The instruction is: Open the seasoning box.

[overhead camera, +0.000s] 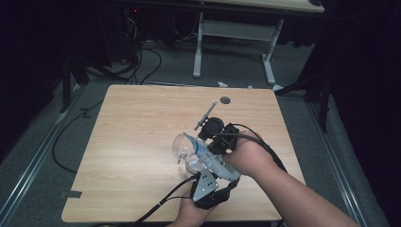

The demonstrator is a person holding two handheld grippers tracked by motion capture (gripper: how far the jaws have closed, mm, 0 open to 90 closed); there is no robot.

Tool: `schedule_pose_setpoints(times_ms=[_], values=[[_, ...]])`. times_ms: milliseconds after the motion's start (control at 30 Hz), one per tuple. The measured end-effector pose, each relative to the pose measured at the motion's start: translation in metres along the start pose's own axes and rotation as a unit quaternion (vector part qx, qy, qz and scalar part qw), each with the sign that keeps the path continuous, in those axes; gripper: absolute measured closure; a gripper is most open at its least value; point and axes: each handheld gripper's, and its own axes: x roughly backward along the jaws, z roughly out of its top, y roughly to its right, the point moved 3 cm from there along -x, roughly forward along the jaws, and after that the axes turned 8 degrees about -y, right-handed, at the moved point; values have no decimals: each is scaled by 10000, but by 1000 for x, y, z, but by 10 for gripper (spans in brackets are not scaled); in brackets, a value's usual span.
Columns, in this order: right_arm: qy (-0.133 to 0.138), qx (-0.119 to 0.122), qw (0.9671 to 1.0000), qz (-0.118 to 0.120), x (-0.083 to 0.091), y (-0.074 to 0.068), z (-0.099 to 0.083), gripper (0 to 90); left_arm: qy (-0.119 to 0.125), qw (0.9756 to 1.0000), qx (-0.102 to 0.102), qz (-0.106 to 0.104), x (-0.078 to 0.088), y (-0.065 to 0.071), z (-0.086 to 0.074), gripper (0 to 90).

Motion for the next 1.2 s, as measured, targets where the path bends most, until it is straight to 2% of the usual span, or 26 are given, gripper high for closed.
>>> schedule_pose_setpoints(times_ms=[1200], values=[[-9, 58, 10000, -58, 6, -3, 3, 900, 113, 9999, 42, -21, 3, 0, 5, 598]])
